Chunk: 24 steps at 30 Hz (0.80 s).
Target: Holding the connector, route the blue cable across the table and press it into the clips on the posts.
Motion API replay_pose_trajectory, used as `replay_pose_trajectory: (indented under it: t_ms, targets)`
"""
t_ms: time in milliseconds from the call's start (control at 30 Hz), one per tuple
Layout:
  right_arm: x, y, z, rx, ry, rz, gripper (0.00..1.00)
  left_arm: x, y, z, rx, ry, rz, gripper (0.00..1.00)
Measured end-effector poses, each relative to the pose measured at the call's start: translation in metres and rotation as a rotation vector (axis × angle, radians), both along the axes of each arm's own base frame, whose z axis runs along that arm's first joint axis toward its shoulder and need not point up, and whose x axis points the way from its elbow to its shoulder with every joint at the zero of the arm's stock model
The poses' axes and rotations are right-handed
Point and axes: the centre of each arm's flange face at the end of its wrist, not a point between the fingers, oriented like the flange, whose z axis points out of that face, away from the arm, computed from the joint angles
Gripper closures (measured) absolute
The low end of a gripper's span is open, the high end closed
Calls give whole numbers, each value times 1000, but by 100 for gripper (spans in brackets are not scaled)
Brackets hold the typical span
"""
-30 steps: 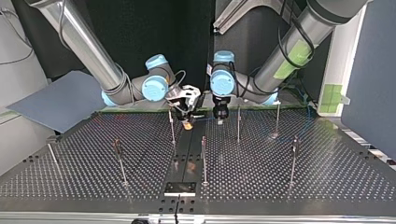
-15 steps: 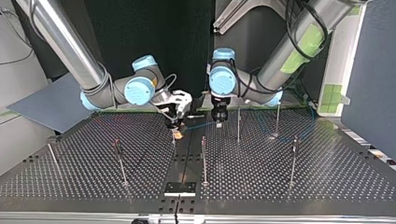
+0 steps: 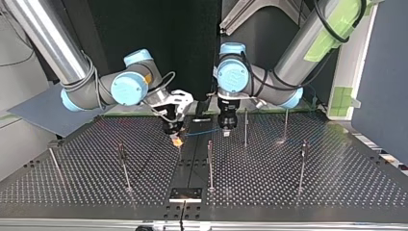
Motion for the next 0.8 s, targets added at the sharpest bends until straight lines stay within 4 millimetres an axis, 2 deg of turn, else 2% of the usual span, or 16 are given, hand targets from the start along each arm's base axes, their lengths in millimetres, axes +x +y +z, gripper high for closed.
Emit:
replay_pose_trajectory:
  t_ms: [333, 800]
  targets:
    - [-26, 12, 33, -9, -32, -22, 100, -26, 0, 38, -20, -45, -16, 100]
    - [-45, 48, 104, -60, -87, 19, 100, -56, 3, 101, -61, -135, -38, 100]
